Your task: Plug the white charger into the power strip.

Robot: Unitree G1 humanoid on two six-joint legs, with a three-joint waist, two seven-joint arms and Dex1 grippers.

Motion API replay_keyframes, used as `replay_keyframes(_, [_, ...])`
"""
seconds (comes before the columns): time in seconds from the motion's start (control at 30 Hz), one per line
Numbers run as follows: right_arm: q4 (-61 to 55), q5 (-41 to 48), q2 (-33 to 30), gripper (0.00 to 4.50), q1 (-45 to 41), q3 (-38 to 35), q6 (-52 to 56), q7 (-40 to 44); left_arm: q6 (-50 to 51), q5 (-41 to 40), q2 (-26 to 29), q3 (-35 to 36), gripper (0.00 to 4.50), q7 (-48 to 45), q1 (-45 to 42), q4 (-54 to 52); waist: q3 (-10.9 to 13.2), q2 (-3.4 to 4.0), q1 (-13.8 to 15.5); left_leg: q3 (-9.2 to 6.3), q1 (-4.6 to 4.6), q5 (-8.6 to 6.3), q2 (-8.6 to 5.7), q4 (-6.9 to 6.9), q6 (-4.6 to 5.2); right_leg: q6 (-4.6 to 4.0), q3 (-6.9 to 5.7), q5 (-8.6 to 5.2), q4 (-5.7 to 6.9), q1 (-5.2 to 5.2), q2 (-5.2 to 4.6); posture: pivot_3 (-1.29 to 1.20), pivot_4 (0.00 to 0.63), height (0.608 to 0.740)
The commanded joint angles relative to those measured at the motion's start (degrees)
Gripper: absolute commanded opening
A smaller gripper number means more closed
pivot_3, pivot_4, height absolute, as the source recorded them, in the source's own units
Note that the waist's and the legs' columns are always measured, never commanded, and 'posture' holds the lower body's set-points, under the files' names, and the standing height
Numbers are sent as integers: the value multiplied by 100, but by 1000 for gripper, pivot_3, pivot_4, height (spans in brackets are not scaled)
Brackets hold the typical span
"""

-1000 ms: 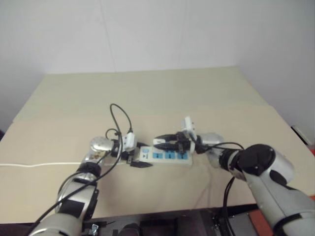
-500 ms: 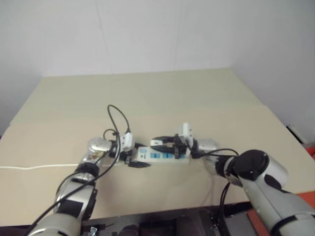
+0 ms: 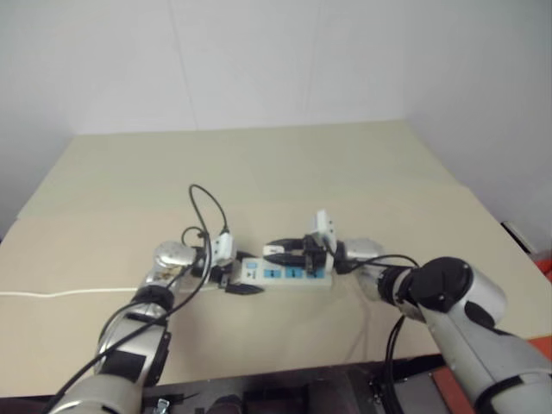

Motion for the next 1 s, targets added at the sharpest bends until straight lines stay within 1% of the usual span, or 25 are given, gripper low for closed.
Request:
replay_keyframes(0.03, [146,-209,15,1115,311,431,-24,-276,-86,74,26,24,3320,137,-29,-129,-3,0,-3,0,0,0,0,0,0,0,0,0,0,0,0,0,150,740])
replay_keyframes(0.3, [146,-182,-61,1115,285,335,-353,-304,-88,91,7,15,3320,148,-57,-88,-5,-3,-8,-1,2,0,-1,0,0,0,1,0,0,2,-1,0,150,740])
replay_keyframes(0.37, [146,-212,-84,1835,274,359,-428,-299,-88,92,-1,14,3320,150,-63,-77,-5,-3,0,-1,1,0,-1,0,0,0,1,0,0,2,-1,0,150,740])
replay_keyframes(0.4, [146,-197,-103,2089,257,343,-379,-241,-88,95,-8,11,3320,152,-63,-78,-4,-4,16,-1,0,0,-1,0,0,0,1,0,0,1,-1,0,150,740])
replay_keyframes(0.53, [146,-131,-173,3448,155,323,-219,-180,-98,109,-32,2,3320,168,-61,-75,-4,-3,22,0,-7,-1,-2,-3,0,1,3,0,-5,-7,-1,0,150,740])
replay_keyframes(0.6, [146,-116,-215,4198,118,324,-170,-161,-102,111,-48,1,3320,179,-55,-77,-4,-3,30,-1,-8,-1,-3,-3,0,1,3,0,-6,-7,-3,0,150,740])
replay_keyframes(0.63, [146,-110,-226,4469,107,322,-148,-150,-103,112,-52,1,3320,182,-53,-77,-4,-3,34,-1,-8,-2,-3,-3,0,1,3,0,-6,-7,-3,0,150,740])
replay_keyframes(0.83, [146,-171,-365,4469,40,327,-200,51,-69,96,-87,12,3320,194,-33,-91,-3,-3,60,1,-9,-2,-3,-4,0,1,3,-1,-8,-7,-3,0,150,740])
replay_keyframes(0.93, [146,-195,-410,4469,13,337,-271,73,114,4,-104,85,3320,190,-41,-101,-3,-3,75,3,-10,-3,-3,-4,0,2,3,-1,-9,-8,-2,0,150,740])
replay_keyframes(0.97, [146,-208,-422,4500,6,336,-331,73,154,-52,-105,124,4051,153,-49,-123,0,-4,80,4,-10,-3,-3,-5,0,2,3,-1,-9,-8,-2,0,150,740])
replay_keyframes(1.0, [146,-202,-439,4500,-12,328,-317,109,189,-105,-105,159,4286,112,-54,-156,2,-5,80,3,-13,-3,-3,-5,0,2,3,-1,-9,-11,-2,0,150,740])
